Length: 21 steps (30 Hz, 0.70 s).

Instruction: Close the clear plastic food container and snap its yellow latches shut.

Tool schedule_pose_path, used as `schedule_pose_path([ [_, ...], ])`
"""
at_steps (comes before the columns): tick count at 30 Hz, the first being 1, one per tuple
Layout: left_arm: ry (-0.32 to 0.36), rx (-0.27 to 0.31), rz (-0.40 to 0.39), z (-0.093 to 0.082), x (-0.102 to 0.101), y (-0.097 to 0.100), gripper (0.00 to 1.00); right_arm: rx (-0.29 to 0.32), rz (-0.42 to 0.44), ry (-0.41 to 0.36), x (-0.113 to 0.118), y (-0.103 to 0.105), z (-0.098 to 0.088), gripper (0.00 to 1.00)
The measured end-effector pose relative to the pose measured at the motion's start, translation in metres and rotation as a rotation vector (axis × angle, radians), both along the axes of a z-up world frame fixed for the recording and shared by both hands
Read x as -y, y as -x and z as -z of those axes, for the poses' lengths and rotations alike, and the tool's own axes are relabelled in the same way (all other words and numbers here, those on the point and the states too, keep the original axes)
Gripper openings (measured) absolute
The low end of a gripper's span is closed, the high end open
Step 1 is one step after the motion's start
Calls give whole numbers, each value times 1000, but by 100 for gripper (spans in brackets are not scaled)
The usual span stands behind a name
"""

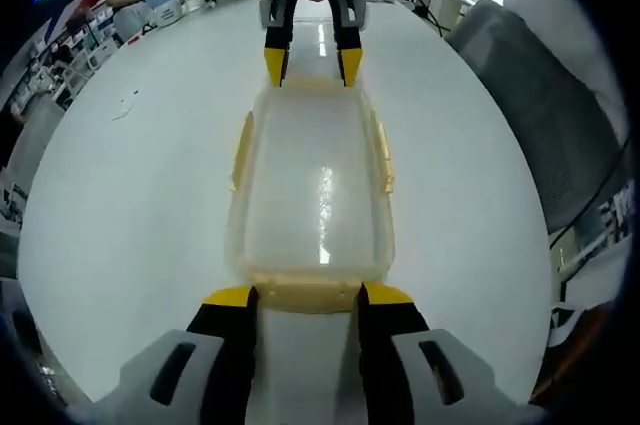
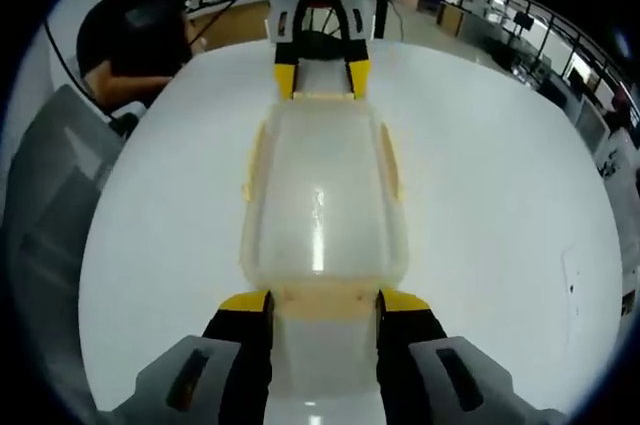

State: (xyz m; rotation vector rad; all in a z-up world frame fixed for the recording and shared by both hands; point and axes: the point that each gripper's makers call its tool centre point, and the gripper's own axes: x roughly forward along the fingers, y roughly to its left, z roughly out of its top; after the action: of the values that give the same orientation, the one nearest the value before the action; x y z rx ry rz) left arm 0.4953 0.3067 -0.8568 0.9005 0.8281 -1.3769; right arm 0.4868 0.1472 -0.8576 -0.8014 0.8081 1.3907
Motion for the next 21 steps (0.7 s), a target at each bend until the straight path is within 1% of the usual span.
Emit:
schedule_pose_path([
  [7,-26,0,8,0,2,0,40,2,-1,12,0,0,1,40],
  [14,-55,-16,-14,1,2,0,41,-3,8,22,-1,-1,2,40],
  [17,-67,-16,5,2,2,0,41,-3,1,36,-1,-2,3,40],
  [21,-72,-18,0,3,1,-1,40,-7,6,47,-1,-2,4,41],
])
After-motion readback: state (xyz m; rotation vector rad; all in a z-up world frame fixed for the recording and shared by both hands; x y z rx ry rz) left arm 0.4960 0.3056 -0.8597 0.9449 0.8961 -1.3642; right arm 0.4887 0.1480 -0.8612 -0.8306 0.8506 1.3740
